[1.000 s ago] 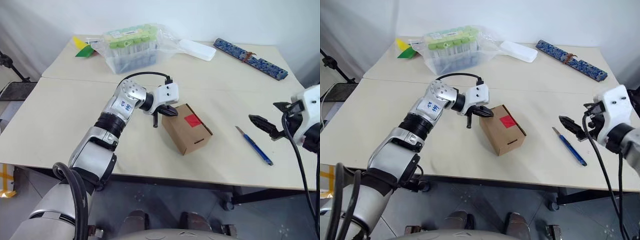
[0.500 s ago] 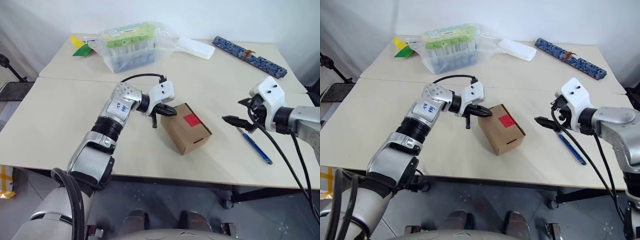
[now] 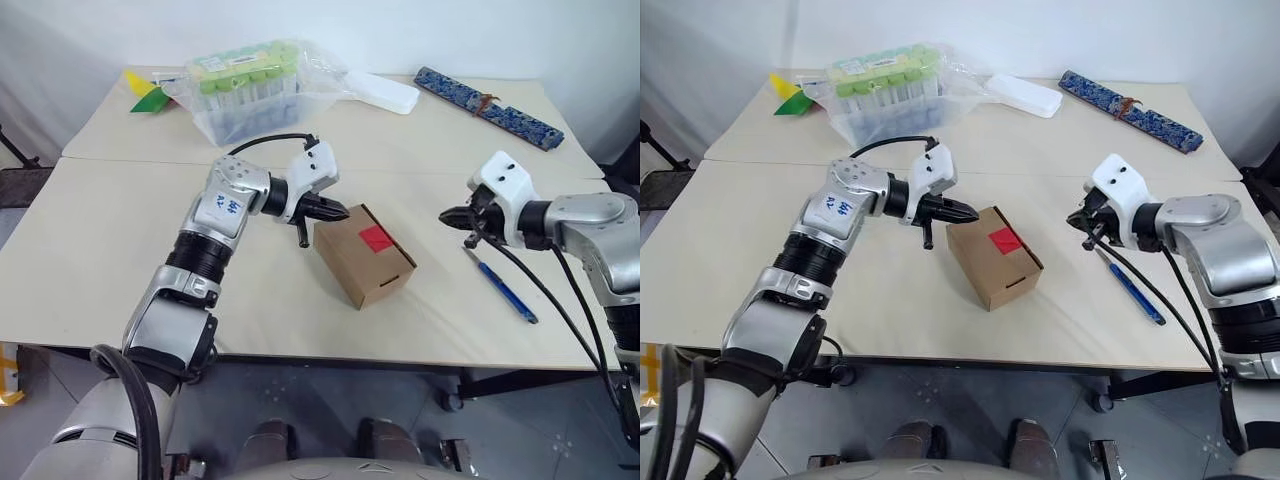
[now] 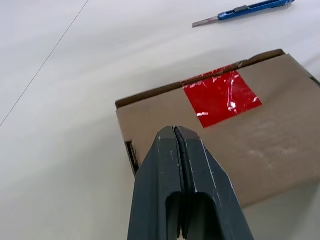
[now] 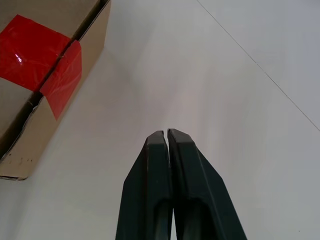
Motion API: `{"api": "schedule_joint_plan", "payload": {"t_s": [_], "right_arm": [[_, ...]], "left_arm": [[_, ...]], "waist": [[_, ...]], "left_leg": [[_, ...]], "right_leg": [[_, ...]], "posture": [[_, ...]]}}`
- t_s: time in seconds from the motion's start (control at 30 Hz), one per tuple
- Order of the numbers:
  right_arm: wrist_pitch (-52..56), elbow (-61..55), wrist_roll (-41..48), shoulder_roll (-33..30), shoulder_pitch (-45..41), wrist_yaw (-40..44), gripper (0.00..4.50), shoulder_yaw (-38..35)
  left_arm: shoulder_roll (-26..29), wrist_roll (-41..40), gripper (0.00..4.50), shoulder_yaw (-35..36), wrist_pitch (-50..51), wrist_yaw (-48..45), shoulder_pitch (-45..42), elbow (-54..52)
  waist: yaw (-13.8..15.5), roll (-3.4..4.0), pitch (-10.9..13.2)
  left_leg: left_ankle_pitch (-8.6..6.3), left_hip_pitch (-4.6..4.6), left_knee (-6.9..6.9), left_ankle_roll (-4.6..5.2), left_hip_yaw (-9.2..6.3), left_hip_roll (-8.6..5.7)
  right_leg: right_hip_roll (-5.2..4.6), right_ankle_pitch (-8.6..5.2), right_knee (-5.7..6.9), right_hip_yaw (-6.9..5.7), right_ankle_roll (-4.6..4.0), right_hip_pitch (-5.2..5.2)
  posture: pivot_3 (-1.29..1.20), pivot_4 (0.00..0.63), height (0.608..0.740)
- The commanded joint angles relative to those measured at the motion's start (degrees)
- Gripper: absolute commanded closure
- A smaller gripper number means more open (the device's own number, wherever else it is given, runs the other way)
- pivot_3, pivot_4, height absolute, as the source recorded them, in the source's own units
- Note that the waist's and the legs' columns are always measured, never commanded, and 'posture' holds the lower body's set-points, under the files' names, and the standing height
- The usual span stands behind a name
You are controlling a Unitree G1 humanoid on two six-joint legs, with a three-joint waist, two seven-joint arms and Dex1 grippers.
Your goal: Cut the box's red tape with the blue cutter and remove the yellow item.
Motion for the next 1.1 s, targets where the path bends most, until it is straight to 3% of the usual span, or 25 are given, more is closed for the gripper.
{"api": "schedule_joint_plan", "payload": {"t_s": [0.03,0.17,0.47,0.53,0.6,0.8,0.97,1.1], "right_arm": [[0.5,-0.4,-0.7,1.4,-2.8,1.1,4.3,0.1],[0.7,0.4,-2.3,2.6,-3.1,1.8,3.25,1.3],[0.1,2.6,-4.6,5.0,-4.1,1.7,0.1,1.4],[0.2,2.6,-4.7,5.6,-4.2,2.7,0.3,2.2],[-0.2,3.4,-5.1,6.4,-4.3,3.1,0.76,2.7],[-2.8,7.9,-7.7,8.5,-5.5,3.9,2.83,4.4],[-4.0,10.5,-9.8,9.7,-5.6,5.1,4.48,6.5],[-2.7,7.5,-9.8,9.4,-4.2,7.0,4.48,7.5]], "left_arm": [[2.4,-2.1,4.5,1.3,3.8,-0.9,0.6,-6.0],[6.7,-3.0,4.5,1.6,9.3,-1.5,3.5,-11.8],[13.4,-6.2,4.5,3.4,23.2,1.6,11.3,-25.7],[13.7,-7.2,4.5,3.6,25.9,2.9,14.0,-29.4],[13.8,-8.1,4.5,3.2,28.2,3.9,16.6,-32.8],[11.3,-10.8,4.5,1.7,32.8,7.4,21.6,-39.4],[8.7,-12.1,4.5,1.1,32.9,10.3,22.4,-38.8],[7.0,-12.2,4.5,0.3,30.7,11.7,22.1,-36.0]], "waist": [[0.0,0.03,0.0],[-0.2,0.04,0.1],[0.0,0.07,0.1],[0.0,0.07,0.1],[-0.1,0.07,0.1],[-0.1,0.08,0.1],[0.0,0.08,0.1],[-0.1,0.08,0.1]], "left_leg": [[0.0,0.0,0.0,0.0,0.0,0.0],[0.0,0.01,-0.02,-0.04,-0.02,0.04],[0.0,0.0,0.01,-0.06,-0.04,0.03],[0.0,0.01,0.0,-0.07,-0.07,0.03],[0.0,0.02,-0.01,-0.08,-0.06,0.04],[0.01,0.02,0.01,-0.11,-0.06,0.04],[0.01,0.02,0.01,-0.11,-0.06,0.04],[0.01,0.03,0.01,-0.11,-0.05,0.04]], "right_leg": [[0.0,0.0,0.0,0.0,0.0,0.0],[0.03,0.0,0.05,0.0,0.0,-0.02],[0.02,0.0,0.07,0.02,0.0,-0.02],[0.02,0.0,0.08,0.02,0.0,-0.02],[0.02,0.0,0.09,0.03,0.0,-0.02],[0.03,0.0,0.1,0.04,0.0,-0.02],[0.03,0.0,0.1,0.05,0.0,-0.02],[0.03,0.0,0.1,0.05,0.0,-0.02]], "posture": [[0.0,0.15,0.74],[0.0,0.15,0.74],[0.0,0.15,0.74],[0.0,0.15,0.74],[0.0,0.15,0.74],[0.0,0.15,0.74],[0.0,0.15,0.74],[0.0,0.15,0.74]]}}
